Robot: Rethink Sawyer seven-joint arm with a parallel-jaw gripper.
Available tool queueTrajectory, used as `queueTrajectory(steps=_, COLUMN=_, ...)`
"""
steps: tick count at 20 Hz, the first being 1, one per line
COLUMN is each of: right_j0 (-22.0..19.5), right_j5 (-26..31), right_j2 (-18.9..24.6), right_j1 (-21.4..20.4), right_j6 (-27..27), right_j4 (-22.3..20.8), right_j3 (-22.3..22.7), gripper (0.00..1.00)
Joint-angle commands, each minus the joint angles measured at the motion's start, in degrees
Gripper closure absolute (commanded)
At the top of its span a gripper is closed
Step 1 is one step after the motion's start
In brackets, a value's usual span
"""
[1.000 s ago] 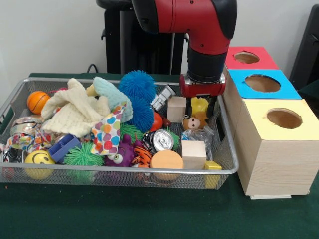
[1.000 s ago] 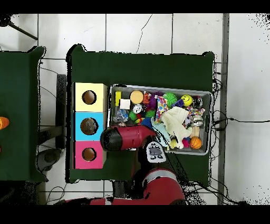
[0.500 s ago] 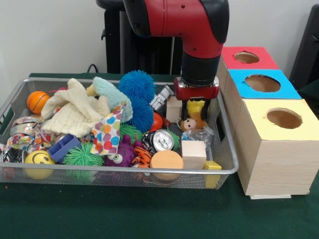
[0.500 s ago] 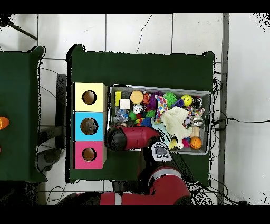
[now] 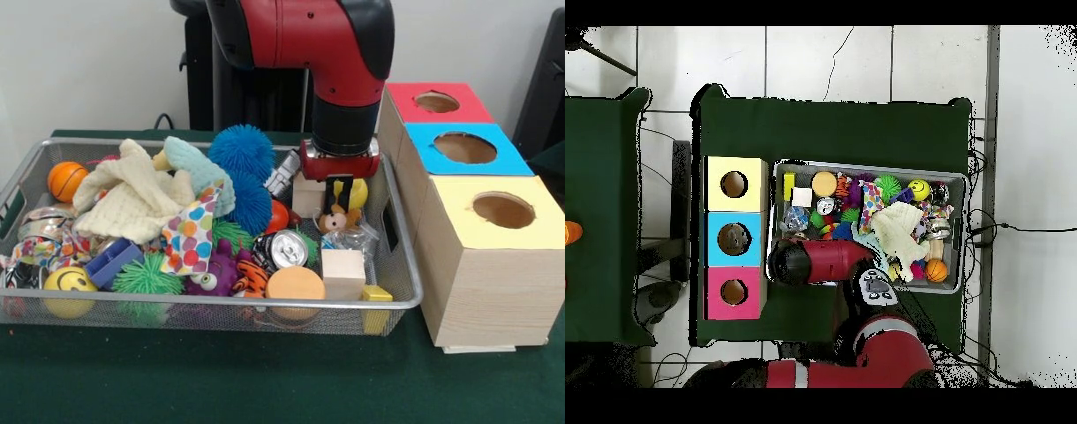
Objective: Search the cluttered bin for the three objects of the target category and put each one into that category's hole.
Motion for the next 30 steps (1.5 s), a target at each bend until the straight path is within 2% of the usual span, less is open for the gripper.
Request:
queueTrajectory(steps=1, right_j0=-1.6, right_j5=-2.1, right_j2=2.4, right_j1=4.6, right_j6=5.8, right_j4=-1.4, right_j3=0.8, gripper=1.00)
queueTrajectory(steps=5, right_j0=-2.3, right_j5=0.2, right_j2=2.0, right_j1=2.4, right_j6=4.6, right_j4=-1.8, right_j3=1.9, gripper=1.00)
queueTrajectory(steps=7, right_j0=-4.4, right_j5=4.1, right_j2=1.3, right_j1=-2.3, right_j6=1.7, right_j4=-2.8, right_j3=3.9, gripper=1.00)
queueTrajectory(steps=11, right_j0=-10.3, right_j5=13.7, right_j2=2.1, right_j1=-11.6, right_j6=-7.9, right_j4=-4.9, right_j3=5.4, gripper=1.00)
queueTrajectory(steps=17, right_j0=-15.4, right_j5=25.2, right_j2=6.0, right_j1=-18.1, right_j6=-14.6, right_j4=-6.1, right_j3=3.5, gripper=1.00)
queueTrajectory(steps=22, right_j0=-19.6, right_j5=30.4, right_j2=8.8, right_j1=-18.0, right_j6=-18.7, right_j4=-9.3, right_j3=-0.7, gripper=1.00)
queueTrajectory(steps=26, right_j0=-23.9, right_j5=31.8, right_j2=11.2, right_j1=-15.6, right_j6=-23.4, right_j4=-14.0, right_j3=-5.3, gripper=1.00)
queueTrajectory(steps=30, right_j0=-26.8, right_j5=31.7, right_j2=13.7, right_j1=-13.4, right_j6=-25.0, right_j4=-17.5, right_j3=-7.6, gripper=1.00)
